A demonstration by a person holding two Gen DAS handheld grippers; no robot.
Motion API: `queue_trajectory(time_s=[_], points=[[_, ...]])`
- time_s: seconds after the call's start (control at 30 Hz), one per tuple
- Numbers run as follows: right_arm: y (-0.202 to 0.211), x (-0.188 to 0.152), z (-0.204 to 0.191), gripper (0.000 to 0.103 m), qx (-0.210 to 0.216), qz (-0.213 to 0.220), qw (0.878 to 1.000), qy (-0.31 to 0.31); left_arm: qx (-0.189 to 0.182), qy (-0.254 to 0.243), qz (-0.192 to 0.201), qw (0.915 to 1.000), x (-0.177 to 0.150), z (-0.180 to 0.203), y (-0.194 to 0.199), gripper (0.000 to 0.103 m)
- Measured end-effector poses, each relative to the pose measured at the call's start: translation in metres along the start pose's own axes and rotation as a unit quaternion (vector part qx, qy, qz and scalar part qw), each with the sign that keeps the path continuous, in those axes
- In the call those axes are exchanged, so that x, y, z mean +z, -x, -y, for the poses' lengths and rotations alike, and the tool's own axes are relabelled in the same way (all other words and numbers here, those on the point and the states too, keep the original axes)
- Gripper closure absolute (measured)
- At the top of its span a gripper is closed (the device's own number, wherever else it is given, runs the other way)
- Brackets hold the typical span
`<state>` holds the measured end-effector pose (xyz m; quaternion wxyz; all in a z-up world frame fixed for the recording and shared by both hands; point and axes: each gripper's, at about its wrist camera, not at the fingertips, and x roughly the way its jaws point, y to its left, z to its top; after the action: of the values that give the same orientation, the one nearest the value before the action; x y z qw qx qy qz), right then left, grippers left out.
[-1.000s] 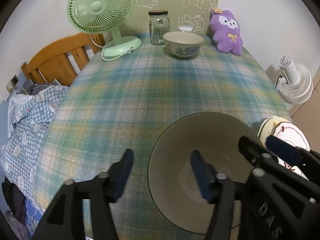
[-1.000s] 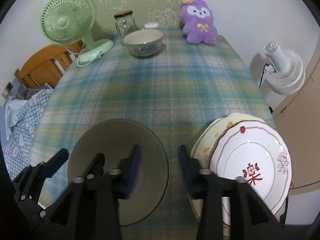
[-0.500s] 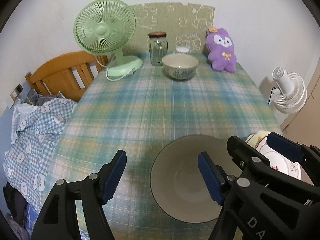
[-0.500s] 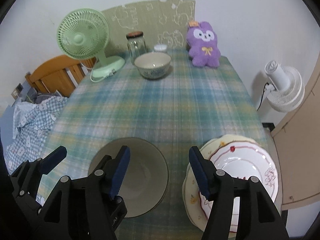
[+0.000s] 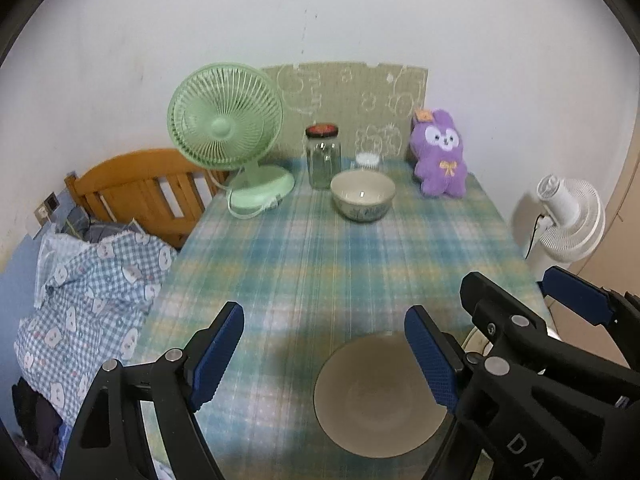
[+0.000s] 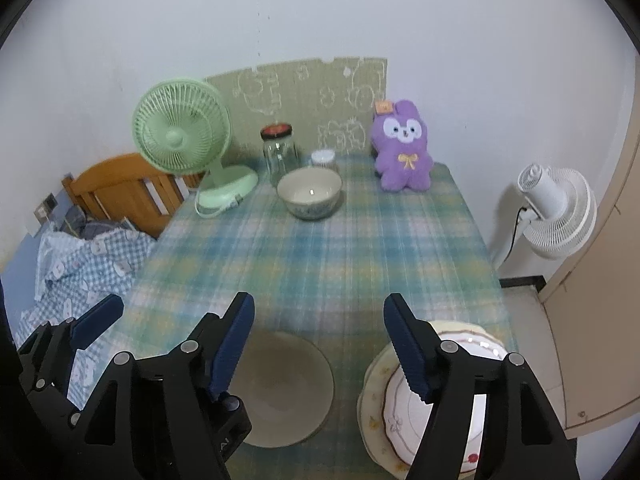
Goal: Organize plates and bowls
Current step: 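Withdraw both open grippers from the plates toward the bowls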
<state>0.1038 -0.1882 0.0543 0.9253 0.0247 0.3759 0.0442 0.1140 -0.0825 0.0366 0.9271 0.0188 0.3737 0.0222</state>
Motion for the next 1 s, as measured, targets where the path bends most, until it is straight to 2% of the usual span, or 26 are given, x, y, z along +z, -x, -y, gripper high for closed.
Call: queue_trajectory(time_s=[0.23,0.33,0.43,0.57,1.0], points=[[0.014,0.026,-0.007,0.028,-0.012,0.02,1.0,0.003,-0.021,0.001,0.018,0.9996,0.023,-0.008,0.012,0.019],[0.019,0.035,-0.009,0.02,-0.012,0.03,0.999,0.001,-0.032,0.0,0.021,0.9992,0.031,-0.011,0.014,0.017],[0.024,0.043,-0.016,0.019,-0.005,0.039,0.999,0.011,-0.036,-0.011,0.032,0.9988,0.04,-0.013,0.018,0.015],[0.027,0.055,-0.026,0.013,-0.011,0.045,0.999,0.021,-0.047,-0.016,0.037,0.9981,0.051,-0.018,0.018,0.014],[0.014,0.093,-0.027,0.01,-0.006,0.06,0.998,-0.006,-0.059,-0.027,0.051,0.9966,0.087,-0.02,0.006,0.014]])
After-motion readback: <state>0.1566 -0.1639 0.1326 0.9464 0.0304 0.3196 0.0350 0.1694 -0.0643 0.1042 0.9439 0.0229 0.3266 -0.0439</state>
